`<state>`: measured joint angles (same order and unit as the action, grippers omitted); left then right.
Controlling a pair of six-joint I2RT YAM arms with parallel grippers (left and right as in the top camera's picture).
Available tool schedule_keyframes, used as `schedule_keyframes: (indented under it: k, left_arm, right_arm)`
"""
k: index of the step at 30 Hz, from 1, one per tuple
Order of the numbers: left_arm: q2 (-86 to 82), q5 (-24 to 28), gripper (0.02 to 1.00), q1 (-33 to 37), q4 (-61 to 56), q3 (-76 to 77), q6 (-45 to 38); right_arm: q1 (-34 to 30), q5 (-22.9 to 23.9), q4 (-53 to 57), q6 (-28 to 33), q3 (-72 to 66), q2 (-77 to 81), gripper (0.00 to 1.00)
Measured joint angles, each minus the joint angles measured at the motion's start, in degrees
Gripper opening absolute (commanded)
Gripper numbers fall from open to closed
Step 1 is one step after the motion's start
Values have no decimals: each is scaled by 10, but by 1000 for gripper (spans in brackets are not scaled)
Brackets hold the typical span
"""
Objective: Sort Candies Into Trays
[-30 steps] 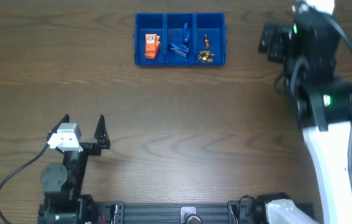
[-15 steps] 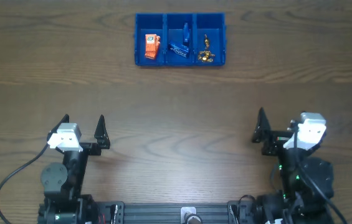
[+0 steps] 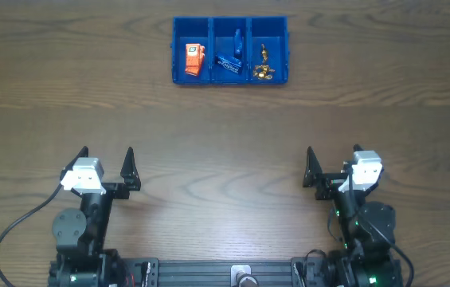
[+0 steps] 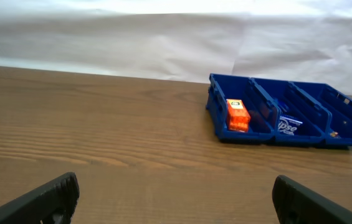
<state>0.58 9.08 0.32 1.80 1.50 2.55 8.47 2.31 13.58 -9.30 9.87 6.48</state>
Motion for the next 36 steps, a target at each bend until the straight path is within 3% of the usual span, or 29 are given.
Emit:
schedule_keyframes:
  k: [3, 9, 22, 36]
  left_arm:
    - [0, 0, 998, 0, 0, 0, 0]
    - [0, 0, 998, 0, 0, 0, 0]
    - [0, 0, 996, 0, 0, 0, 0]
    - [0, 0, 996, 0, 0, 0, 0]
  right_arm:
    - [-3, -2, -15, 16, -19, 0, 998]
    - [-81, -17, -63, 30, -69, -56, 998]
    - [-83, -15, -88, 134, -89, -59, 998]
    - [-83, -14, -88, 146, -89, -59, 998]
